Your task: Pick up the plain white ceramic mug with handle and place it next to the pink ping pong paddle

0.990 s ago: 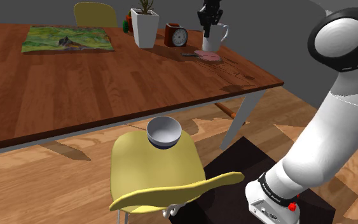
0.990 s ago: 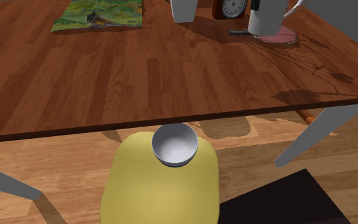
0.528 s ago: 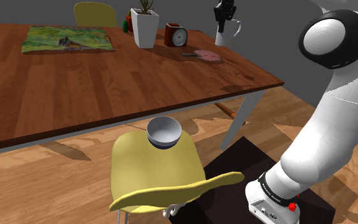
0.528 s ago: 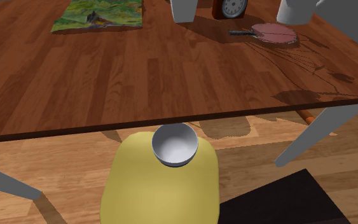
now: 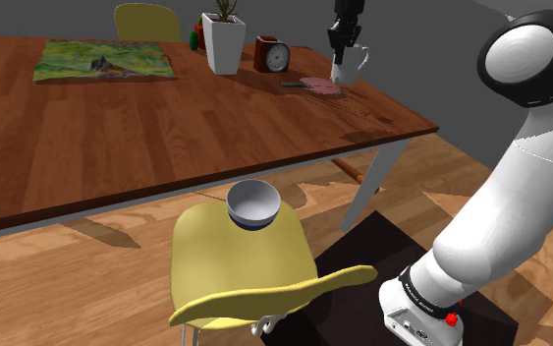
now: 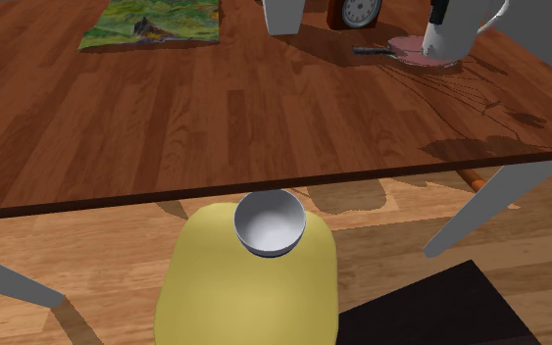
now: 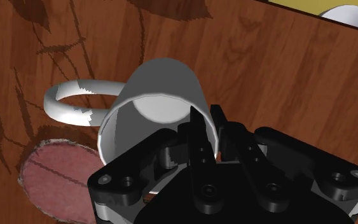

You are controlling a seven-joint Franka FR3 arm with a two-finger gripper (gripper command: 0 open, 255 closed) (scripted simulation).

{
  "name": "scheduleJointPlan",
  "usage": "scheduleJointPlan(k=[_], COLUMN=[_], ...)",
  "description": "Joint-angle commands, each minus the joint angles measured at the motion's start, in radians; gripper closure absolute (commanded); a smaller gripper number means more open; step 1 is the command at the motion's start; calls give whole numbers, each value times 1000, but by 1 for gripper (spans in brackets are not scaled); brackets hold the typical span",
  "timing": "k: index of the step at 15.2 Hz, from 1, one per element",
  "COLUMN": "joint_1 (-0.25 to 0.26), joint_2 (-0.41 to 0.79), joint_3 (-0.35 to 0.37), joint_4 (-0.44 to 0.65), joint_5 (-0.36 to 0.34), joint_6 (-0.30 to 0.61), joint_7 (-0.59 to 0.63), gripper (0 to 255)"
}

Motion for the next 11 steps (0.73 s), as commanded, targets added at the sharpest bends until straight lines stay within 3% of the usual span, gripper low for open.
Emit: scheduleJointPlan(k=[1, 11], joint_1=[-1, -6], joint_2=[-19, -65], joint_3=[0, -1], joint_4=[-54, -253], joint_5=[2, 7], joint_6=[36, 189], joint_7=[2, 8], gripper=[255, 255])
